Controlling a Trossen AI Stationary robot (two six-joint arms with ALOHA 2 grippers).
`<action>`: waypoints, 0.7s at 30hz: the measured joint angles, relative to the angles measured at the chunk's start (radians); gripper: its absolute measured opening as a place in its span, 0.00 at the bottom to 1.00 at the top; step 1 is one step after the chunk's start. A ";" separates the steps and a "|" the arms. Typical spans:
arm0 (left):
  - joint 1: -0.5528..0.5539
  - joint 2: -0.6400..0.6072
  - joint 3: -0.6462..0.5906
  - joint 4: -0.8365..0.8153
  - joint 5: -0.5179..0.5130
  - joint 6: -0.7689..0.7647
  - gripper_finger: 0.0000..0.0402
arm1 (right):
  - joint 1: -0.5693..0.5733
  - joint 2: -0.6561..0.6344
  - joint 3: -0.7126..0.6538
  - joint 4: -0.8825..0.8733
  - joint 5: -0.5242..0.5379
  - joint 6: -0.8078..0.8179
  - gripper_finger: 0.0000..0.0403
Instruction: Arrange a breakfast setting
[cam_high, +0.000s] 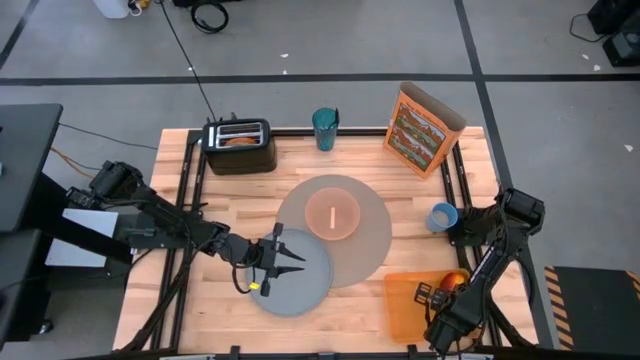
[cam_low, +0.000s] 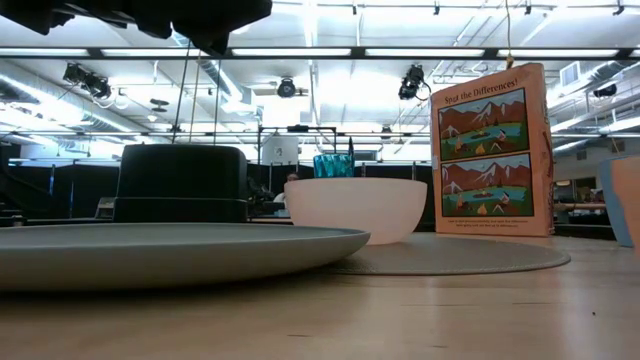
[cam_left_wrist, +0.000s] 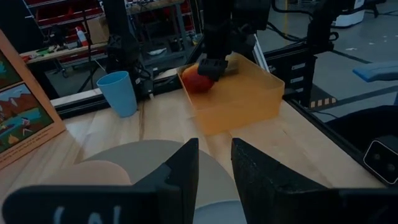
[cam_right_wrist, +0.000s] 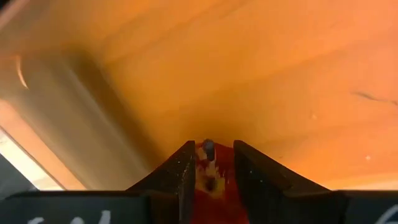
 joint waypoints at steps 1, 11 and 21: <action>0.000 0.000 0.000 -0.003 0.000 0.000 0.26 | -0.002 0.000 -0.002 -0.002 0.000 -0.007 0.28; 0.000 0.000 0.000 -0.004 0.000 -0.001 0.26 | -0.038 0.000 0.004 0.008 -0.003 0.048 0.11; -0.047 0.000 0.000 0.016 0.000 0.027 0.26 | -0.093 0.001 0.087 -0.024 0.000 0.118 0.05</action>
